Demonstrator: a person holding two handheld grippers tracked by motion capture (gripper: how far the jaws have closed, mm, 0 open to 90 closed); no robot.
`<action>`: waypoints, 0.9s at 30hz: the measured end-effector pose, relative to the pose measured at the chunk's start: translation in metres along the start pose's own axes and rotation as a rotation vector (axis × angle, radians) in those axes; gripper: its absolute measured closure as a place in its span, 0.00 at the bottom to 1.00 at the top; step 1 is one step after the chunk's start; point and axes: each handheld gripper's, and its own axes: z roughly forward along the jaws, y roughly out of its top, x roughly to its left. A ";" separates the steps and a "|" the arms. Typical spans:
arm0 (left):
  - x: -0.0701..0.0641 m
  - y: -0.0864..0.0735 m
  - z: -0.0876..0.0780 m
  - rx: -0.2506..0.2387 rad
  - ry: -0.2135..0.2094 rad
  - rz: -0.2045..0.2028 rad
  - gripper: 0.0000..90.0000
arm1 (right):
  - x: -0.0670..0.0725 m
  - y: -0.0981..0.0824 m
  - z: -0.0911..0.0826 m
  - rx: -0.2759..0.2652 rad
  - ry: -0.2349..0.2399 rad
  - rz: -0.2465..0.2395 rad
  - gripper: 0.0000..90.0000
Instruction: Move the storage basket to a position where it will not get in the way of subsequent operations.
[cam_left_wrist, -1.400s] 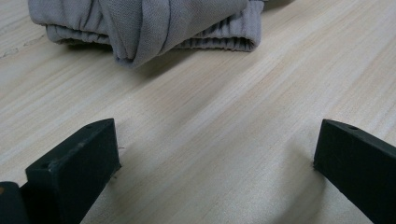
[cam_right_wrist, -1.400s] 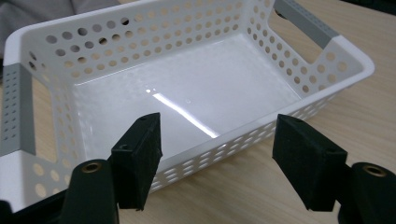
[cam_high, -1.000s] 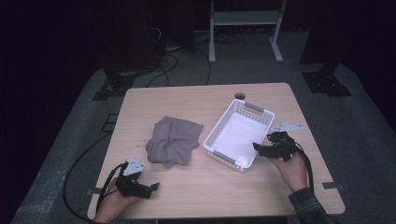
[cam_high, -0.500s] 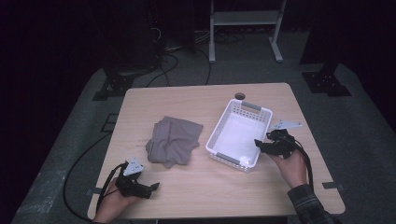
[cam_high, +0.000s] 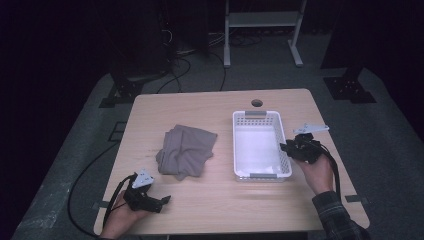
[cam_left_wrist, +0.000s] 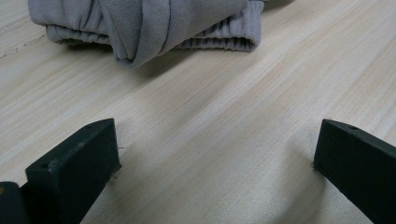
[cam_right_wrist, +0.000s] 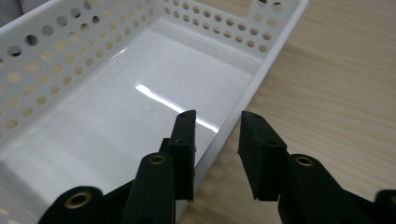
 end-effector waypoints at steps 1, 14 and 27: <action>0.000 0.000 0.000 0.000 0.001 -0.001 0.00 | -0.002 0.000 0.000 0.003 -0.002 -0.002 0.77; 0.000 0.000 0.000 0.000 0.002 -0.003 0.00 | -0.020 0.007 0.003 0.043 0.019 -0.002 0.93; 0.000 0.001 0.001 0.001 0.003 -0.003 0.00 | -0.044 0.018 0.012 0.061 0.000 -0.005 0.93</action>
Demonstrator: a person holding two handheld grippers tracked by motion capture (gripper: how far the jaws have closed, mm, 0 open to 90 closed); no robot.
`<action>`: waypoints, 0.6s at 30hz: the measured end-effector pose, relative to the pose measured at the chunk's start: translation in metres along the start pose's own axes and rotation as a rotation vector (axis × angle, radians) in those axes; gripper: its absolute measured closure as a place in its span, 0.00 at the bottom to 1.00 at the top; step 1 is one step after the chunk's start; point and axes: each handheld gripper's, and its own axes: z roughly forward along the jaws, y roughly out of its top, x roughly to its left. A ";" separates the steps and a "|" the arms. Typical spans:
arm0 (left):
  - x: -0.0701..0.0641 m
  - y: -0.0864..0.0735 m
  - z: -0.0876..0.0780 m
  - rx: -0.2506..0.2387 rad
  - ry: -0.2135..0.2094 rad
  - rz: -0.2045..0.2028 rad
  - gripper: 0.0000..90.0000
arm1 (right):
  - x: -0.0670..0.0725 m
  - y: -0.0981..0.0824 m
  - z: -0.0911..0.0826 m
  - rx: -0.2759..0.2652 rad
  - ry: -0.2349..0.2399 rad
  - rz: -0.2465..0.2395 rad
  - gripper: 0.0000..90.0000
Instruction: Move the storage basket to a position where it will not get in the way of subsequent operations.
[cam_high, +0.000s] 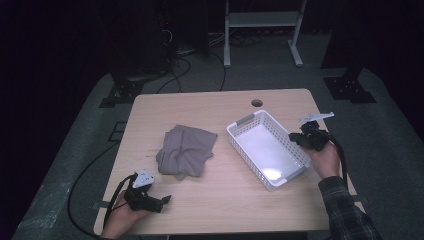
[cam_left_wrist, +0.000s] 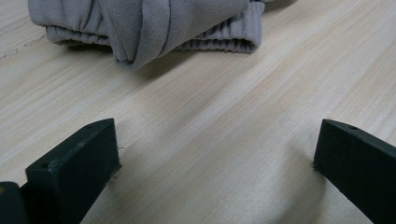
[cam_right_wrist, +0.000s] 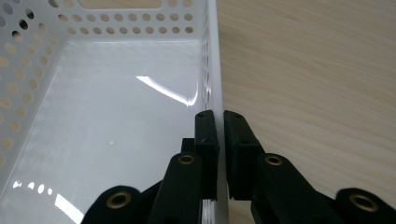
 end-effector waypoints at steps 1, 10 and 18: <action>0.000 0.000 0.000 0.000 0.000 0.000 0.00 | -0.003 0.001 0.001 0.001 -0.007 -0.001 0.93; 0.000 0.000 0.000 0.001 0.000 0.000 0.00 | -0.026 0.002 -0.001 -0.005 -0.077 0.015 0.78; 0.000 0.000 0.000 0.001 0.000 0.001 0.00 | -0.016 0.004 -0.024 -0.067 -0.066 0.027 0.63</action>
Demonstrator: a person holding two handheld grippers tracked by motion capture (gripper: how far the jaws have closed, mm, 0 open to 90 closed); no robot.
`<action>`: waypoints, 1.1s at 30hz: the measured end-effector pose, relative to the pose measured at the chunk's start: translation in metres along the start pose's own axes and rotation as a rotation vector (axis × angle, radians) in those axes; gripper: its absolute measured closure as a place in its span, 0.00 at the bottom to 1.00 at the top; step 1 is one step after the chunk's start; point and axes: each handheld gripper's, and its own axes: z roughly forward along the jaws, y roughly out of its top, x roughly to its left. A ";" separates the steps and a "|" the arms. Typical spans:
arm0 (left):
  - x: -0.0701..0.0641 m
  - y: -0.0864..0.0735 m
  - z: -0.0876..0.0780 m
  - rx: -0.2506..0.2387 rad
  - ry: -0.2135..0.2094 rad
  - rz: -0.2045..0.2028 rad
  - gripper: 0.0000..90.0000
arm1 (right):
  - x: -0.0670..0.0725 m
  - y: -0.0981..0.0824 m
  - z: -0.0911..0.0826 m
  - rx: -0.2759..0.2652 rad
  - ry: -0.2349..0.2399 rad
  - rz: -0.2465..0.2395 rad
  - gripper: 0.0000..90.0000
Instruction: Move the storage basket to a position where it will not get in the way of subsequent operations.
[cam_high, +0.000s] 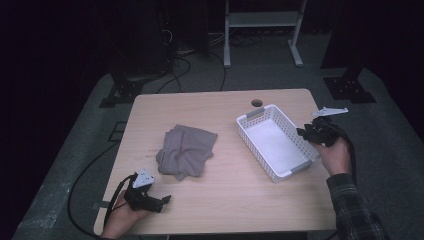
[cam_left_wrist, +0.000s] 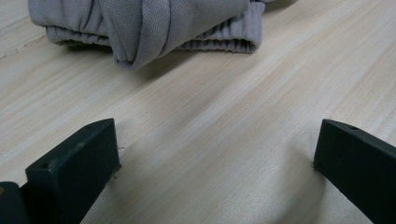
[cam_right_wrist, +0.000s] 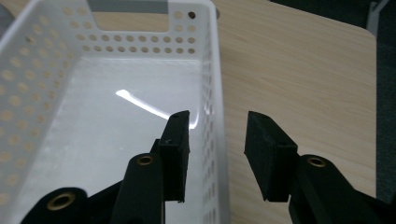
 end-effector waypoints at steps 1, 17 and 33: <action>0.000 0.000 0.000 0.000 0.000 0.000 0.00 | 0.003 0.000 -0.003 -0.004 0.008 0.002 0.63; 0.000 0.000 0.000 -0.002 0.001 -0.002 0.00 | 0.069 -0.009 -0.029 -0.038 0.170 -0.083 0.67; 0.000 0.000 0.000 0.001 0.000 -0.002 0.00 | 0.113 -0.035 -0.031 0.002 0.283 -0.149 0.76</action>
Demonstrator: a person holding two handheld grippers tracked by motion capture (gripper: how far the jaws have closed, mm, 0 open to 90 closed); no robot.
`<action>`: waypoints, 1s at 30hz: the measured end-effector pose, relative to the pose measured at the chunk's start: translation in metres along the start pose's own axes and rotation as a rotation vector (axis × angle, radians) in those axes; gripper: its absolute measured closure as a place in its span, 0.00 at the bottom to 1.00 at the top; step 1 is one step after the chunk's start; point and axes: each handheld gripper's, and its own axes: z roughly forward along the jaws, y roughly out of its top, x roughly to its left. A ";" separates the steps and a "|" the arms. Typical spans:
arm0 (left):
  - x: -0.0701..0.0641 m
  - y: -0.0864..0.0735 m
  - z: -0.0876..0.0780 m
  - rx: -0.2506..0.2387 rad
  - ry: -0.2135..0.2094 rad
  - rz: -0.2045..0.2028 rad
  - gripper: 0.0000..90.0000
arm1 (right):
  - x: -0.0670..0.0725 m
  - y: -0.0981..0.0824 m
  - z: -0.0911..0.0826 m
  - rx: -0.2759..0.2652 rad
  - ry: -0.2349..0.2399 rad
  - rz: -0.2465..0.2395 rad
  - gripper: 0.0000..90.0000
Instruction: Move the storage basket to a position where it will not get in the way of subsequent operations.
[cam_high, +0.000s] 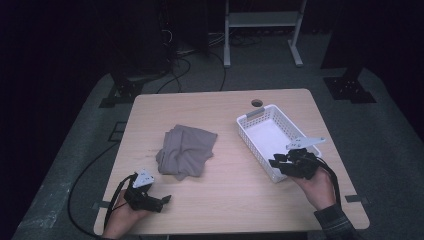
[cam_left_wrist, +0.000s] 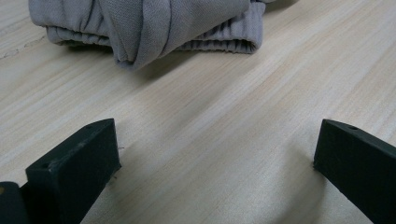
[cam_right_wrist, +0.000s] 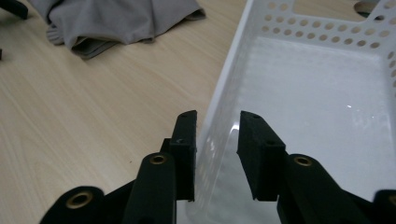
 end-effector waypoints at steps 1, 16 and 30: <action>0.000 0.000 0.000 0.000 0.000 0.000 0.00 | 0.002 -0.001 0.001 0.007 -0.001 0.002 0.76; 0.000 0.000 0.000 0.000 0.000 0.000 0.00 | 0.010 -0.002 0.012 0.055 -0.012 -0.028 0.86; 0.000 0.000 0.000 0.000 0.000 0.000 0.00 | -0.007 -0.006 0.004 0.065 -0.071 -0.020 0.93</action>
